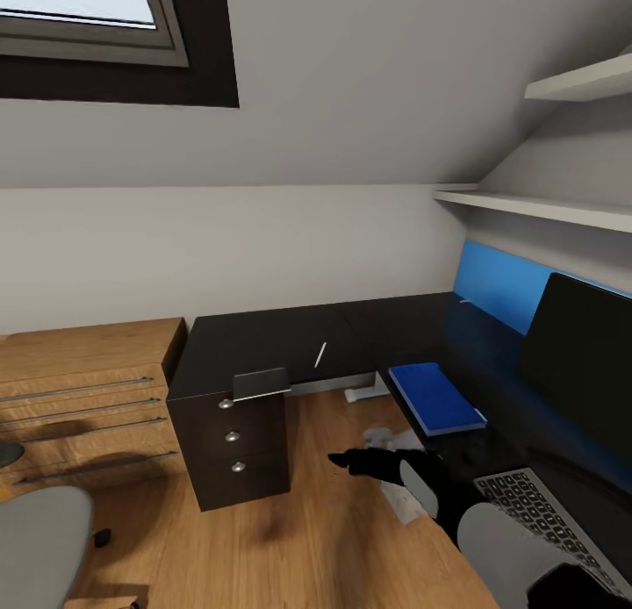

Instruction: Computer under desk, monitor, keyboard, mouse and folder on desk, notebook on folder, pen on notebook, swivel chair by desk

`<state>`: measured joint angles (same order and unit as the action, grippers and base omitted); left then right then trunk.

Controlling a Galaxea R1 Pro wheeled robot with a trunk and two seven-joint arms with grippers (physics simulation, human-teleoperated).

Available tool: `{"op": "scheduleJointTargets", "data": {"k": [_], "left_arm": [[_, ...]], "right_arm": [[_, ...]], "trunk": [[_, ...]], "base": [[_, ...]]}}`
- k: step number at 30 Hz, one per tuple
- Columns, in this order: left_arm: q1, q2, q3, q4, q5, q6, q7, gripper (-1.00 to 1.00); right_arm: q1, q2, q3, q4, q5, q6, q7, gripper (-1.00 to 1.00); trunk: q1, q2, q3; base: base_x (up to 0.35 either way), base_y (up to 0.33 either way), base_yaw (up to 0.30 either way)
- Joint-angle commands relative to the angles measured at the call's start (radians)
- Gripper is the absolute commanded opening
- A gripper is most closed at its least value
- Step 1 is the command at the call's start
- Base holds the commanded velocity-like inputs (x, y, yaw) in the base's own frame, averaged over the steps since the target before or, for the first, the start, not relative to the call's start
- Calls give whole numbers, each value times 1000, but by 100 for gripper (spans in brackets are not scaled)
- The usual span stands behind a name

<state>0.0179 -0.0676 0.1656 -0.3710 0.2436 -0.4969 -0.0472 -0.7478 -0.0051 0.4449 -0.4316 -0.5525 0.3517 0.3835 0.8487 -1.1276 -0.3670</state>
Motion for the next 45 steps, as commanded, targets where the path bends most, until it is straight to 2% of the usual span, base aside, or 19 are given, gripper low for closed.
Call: {"op": "scheduleJointTargets", "data": {"k": [1, 3, 5, 7, 11, 14, 20, 24, 29, 34, 45], "left_arm": [[0, -1, 2, -2, 8, 0, -5, 100], [0, -1, 2, -2, 8, 0, -5, 100], [0, 0, 2, -2, 8, 0, -5, 100], [0, 0, 2, -2, 8, 0, -5, 100], [0, 0, 2, -2, 8, 0, -4, 100], [0, 0, 2, -2, 8, 0, -4, 100], [0, -1, 1, -2, 8, 0, -3, 100], [0, -1, 1, -2, 8, 0, -3, 100], [0, 0, 2, -2, 8, 0, -3, 100], [0, 1, 4, -2, 8, 1, -3, 100], [0, 2, 5, -2, 8, 1, -3, 100]], "right_arm": [[-1, 8, 43, -1, 8, -1, -17, 100], [-1, 26, 117, -1, 30, -9, -53, 100], [-1, 46, 172, 1, 46, -13, -89, 100], [-1, 66, 208, 8, 57, -16, -126, 100], [-1, 110, 251, 72, 71, -32, -204, 100], [-1, 132, 262, 134, 73, -93, -229, 100], [0, 169, 270, 322, 72, -304, -251, 100], [5, 179, 270, 401, 71, -422, -255, 100], [47, 180, 269, 436, 71, -535, -258, 100], [102, 180, 268, 448, 72, -601, -258, 100], [138, 180, 267, 453, 68, -649, -258, 100]], "trunk": [[0, -1, -1], [0, -1, -1], [0, -1, -1], [0, -1, -1], [0, -1, -1], [0, -1, -1], [0, -1, -1], [0, -1, -1], [0, -1, -1], [0, -1, -1], [0, -1, -1]], "base": [[0, 0, 0], [0, 0, 0], [0, 0, 0], [0, 0, 0], [0, 0, 0], [0, 0, 0], [0, 0, 0], [0, 0, 0], [0, 0, 0], [0, 0, 0], [0, 0, 0]]}}
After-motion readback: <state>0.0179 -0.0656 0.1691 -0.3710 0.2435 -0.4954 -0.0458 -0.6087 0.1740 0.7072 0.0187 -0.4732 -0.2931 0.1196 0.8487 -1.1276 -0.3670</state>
